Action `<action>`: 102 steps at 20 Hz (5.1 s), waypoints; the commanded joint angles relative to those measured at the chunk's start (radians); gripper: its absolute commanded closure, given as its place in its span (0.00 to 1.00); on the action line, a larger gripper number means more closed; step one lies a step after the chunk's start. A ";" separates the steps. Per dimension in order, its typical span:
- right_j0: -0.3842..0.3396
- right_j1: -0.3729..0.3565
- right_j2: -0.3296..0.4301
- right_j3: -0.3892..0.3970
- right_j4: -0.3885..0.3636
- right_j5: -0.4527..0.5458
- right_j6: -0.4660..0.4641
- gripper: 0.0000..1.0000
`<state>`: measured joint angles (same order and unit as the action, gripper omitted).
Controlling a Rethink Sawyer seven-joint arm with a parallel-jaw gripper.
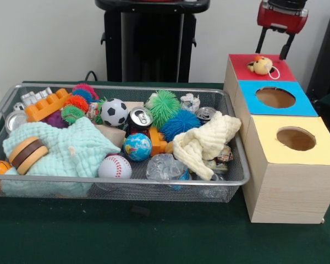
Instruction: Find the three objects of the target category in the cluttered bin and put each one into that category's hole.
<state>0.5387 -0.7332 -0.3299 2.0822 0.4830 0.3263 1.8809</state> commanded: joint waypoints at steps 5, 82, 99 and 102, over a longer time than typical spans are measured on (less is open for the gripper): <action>-0.057 0.004 0.041 0.007 0.043 -0.021 0.250 0.00; -0.620 0.006 0.174 -0.267 -0.349 0.121 -0.036 0.00; -0.895 0.057 0.403 -0.048 -0.533 -0.169 -0.004 0.00; -0.887 0.045 0.360 -0.051 -0.558 -0.161 0.030 0.00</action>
<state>-0.3049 -0.7247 -0.0694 1.9369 0.0077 0.2065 1.8809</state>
